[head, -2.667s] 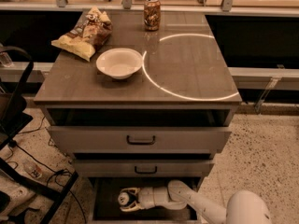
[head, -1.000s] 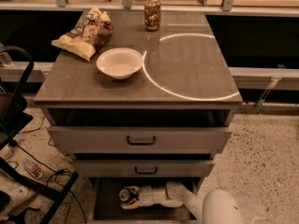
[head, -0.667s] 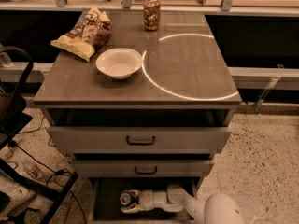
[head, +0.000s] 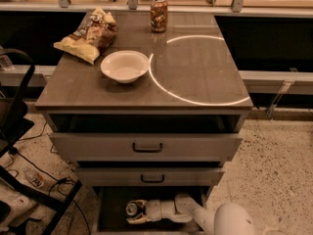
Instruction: Place pepsi can into bottom drawer
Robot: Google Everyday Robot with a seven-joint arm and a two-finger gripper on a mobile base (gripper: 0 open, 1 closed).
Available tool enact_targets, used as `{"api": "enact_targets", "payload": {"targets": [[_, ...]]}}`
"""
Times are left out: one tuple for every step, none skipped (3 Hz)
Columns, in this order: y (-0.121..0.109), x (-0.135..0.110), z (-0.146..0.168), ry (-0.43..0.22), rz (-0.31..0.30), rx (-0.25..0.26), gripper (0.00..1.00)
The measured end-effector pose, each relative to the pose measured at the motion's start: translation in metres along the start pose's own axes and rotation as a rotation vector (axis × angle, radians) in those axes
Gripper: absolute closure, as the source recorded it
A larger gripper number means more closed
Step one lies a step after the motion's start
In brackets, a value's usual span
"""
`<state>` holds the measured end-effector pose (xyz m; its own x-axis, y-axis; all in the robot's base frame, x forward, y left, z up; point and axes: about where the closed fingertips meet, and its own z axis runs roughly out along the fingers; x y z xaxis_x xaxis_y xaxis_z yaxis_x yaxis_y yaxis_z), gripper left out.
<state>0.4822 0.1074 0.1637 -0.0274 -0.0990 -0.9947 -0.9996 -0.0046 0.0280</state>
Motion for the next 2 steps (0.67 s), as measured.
{"api": "enact_targets", "payload": {"targets": [[0.0011, -0.0001, 0.0018, -0.002, 0.001, -0.003, 0.22], [0.0011, -0.0001, 0.0018, -0.002, 0.001, -0.003, 0.01]]}}
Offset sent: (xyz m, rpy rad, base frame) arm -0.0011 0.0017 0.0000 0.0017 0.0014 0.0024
